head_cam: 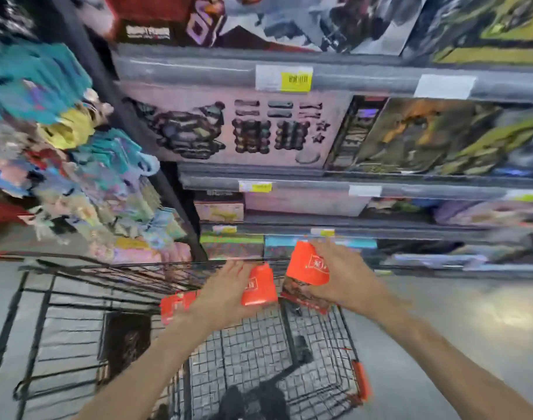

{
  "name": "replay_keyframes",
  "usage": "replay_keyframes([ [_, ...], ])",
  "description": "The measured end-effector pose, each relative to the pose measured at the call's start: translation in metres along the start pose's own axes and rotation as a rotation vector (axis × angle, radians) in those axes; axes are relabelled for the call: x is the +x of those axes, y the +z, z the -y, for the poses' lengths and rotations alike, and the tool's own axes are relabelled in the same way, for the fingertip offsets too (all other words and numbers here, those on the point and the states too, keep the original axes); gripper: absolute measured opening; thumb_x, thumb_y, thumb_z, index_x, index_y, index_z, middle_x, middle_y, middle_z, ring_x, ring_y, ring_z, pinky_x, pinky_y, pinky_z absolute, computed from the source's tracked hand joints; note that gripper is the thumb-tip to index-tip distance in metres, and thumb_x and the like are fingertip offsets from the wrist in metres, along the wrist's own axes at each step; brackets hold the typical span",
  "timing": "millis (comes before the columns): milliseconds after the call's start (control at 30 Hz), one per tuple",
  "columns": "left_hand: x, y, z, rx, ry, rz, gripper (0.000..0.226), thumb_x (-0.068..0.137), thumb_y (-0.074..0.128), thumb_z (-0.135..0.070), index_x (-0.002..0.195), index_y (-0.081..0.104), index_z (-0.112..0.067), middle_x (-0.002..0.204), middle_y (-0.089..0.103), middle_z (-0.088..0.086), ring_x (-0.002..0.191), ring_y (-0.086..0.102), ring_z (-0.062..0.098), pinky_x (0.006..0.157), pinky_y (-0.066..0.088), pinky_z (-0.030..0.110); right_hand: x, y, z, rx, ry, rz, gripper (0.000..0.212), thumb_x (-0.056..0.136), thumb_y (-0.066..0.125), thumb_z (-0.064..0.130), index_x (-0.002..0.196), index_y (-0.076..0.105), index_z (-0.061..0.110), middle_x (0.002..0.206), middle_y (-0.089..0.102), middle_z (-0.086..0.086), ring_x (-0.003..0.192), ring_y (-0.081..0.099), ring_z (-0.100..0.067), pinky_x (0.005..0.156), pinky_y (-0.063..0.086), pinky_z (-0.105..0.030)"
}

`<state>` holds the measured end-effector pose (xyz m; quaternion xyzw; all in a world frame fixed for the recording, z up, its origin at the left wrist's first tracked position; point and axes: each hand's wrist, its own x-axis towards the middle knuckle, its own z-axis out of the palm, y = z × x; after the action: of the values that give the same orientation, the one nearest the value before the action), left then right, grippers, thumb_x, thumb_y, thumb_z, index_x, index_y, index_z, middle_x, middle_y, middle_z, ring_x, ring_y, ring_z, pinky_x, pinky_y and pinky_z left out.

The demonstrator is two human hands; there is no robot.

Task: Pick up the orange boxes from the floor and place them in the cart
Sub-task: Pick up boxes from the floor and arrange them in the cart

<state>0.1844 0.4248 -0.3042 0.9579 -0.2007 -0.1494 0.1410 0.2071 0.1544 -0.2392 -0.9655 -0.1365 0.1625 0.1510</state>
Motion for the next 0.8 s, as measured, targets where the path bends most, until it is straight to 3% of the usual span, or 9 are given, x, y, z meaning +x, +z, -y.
replay_keyframes([
  [133,0.037,0.066,0.023,-0.003,0.027,0.043,0.102,0.075,0.038,-0.083,0.147,0.035,-0.012,0.142,0.046,0.007,0.135,0.040,0.030,0.118,0.032,0.045,-0.005,0.046,-0.022,-0.007,0.103,0.043,0.115,0.057,0.040,0.090,0.153,0.027,0.029,0.149,0.047,0.000,0.136,0.044,-0.027,0.111,0.036,-0.045],
  [200,0.047,0.096,0.031,0.012,0.001,0.066,0.098,0.080,0.050,-0.077,0.150,0.029,-0.013,0.150,0.040,0.007,0.143,0.033,0.029,0.122,0.026,0.043,-0.004,0.069,-0.033,-0.002,0.131,0.073,0.118,0.055,0.031,0.096,0.153,0.027,0.030,0.149,0.046,0.003,0.136,0.043,-0.025,0.112,0.034,-0.044],
  [300,0.057,0.134,0.043,-0.022,-0.040,0.074,0.094,0.079,0.061,-0.069,0.149,0.032,-0.013,0.146,0.042,0.006,0.141,0.034,0.030,0.117,0.033,0.045,0.000,0.105,-0.045,-0.039,0.093,0.061,0.117,0.061,0.019,0.104,0.151,0.028,0.031,0.147,0.046,0.006,0.132,0.044,-0.022,0.109,0.035,-0.042],
  [400,0.066,0.161,0.057,-0.052,-0.057,0.048,0.086,0.078,0.073,-0.054,0.146,0.034,-0.018,0.136,0.045,-0.001,0.127,0.039,0.023,0.111,0.038,0.040,0.009,0.140,-0.054,-0.026,0.047,0.059,0.104,0.069,0.033,0.094,0.150,0.028,0.029,0.147,0.048,0.005,0.132,0.045,-0.024,0.109,0.034,-0.041],
  [500,0.076,0.185,0.076,-0.038,-0.103,0.036,0.089,0.077,0.078,-0.050,0.147,0.034,-0.017,0.138,0.046,0.000,0.129,0.039,0.025,0.113,0.036,0.040,0.021,0.164,-0.060,-0.028,0.014,0.060,0.093,0.074,0.048,0.078,0.150,0.029,0.028,0.146,0.047,0.005,0.133,0.044,-0.024,0.113,0.031,-0.042],
  [667,0.082,0.213,0.097,0.023,-0.090,0.033,0.095,0.078,0.078,-0.052,0.151,0.029,-0.017,0.140,0.043,0.001,0.130,0.040,0.025,0.116,0.035,0.043,0.042,0.192,-0.068,-0.058,-0.014,0.082,0.094,0.075,0.074,0.056,0.152,0.027,0.029,0.148,0.043,0.006,0.136,0.039,-0.023,0.119,0.022,-0.045],
  [800,0.076,0.226,0.100,0.074,-0.119,-0.003,0.093,0.079,0.078,-0.048,0.153,0.030,-0.016,0.145,0.041,0.002,0.132,0.039,0.025,0.116,0.035,0.044,0.059,0.215,-0.071,-0.084,-0.013,0.077,0.092,0.074,0.078,0.049,0.150,0.034,0.025,0.145,0.047,0.004,0.133,0.040,-0.024,0.117,0.024,-0.045],
])
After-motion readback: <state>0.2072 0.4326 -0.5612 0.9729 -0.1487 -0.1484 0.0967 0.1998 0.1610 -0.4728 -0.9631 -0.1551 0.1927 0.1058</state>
